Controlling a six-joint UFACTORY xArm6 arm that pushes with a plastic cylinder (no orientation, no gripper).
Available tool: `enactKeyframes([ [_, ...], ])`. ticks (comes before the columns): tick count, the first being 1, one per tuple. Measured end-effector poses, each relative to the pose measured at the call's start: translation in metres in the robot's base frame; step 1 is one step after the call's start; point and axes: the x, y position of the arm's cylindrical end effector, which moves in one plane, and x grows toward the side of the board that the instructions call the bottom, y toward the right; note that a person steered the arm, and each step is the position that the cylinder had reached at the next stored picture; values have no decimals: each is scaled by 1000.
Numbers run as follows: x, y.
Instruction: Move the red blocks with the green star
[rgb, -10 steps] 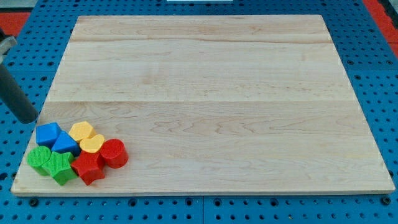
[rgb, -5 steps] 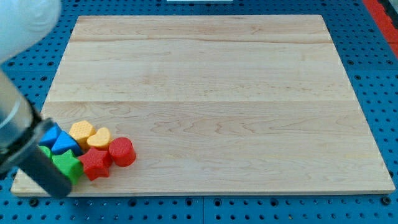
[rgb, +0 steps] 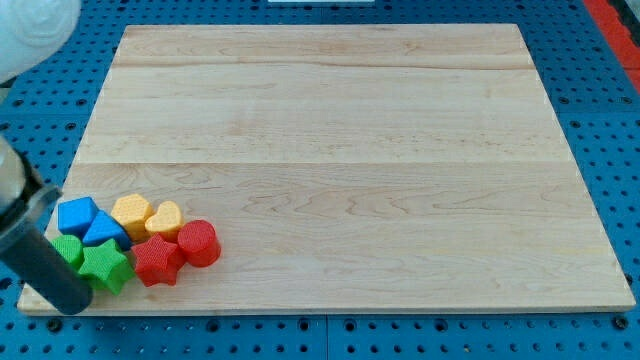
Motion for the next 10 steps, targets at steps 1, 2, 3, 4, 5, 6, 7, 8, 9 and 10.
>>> enactKeyframes([
  [1, -11, -10],
  [2, -25, 25],
  [3, -25, 66],
  [4, -25, 100],
  [5, -25, 136],
  [6, -28, 157],
  [7, -34, 172],
  [8, -48, 176],
  [9, -63, 188],
  [10, -79, 210],
])
